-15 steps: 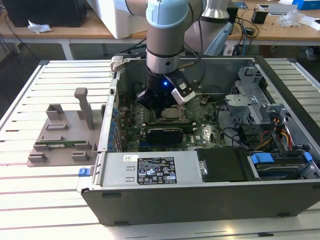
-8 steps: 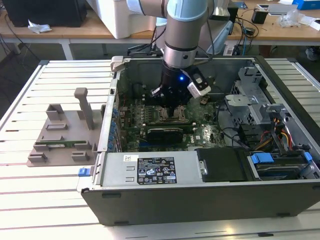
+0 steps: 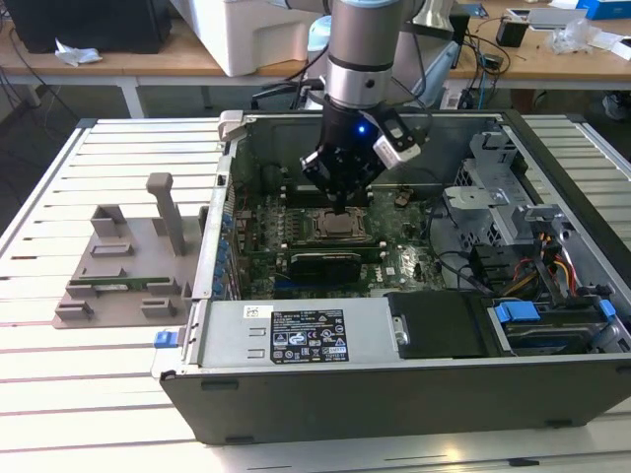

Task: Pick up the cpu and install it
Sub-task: 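Install the second cpu locking lever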

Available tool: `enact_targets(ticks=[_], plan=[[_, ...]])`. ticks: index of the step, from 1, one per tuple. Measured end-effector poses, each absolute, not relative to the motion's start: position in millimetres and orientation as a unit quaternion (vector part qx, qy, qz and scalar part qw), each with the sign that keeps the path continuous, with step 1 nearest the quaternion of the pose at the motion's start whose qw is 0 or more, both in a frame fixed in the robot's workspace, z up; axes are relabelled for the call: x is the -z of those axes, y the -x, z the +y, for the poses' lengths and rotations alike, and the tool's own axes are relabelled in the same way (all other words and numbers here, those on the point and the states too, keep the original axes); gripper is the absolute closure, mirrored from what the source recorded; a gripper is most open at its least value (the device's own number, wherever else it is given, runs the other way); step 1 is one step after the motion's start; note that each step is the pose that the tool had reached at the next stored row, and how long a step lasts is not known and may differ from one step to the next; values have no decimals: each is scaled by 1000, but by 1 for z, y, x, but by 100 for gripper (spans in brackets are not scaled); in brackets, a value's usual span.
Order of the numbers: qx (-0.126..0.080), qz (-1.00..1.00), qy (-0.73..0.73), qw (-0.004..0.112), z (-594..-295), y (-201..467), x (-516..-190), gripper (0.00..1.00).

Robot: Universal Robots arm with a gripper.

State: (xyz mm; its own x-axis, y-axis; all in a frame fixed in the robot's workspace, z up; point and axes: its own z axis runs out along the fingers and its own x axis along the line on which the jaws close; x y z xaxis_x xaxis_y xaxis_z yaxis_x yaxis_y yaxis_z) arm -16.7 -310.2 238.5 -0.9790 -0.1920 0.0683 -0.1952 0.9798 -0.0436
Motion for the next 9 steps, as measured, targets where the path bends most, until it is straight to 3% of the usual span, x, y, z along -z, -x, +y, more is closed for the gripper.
enact_targets(ticks=[9], plan=[[-30, -994, -97, 32, -306, 17, -259, 89]])
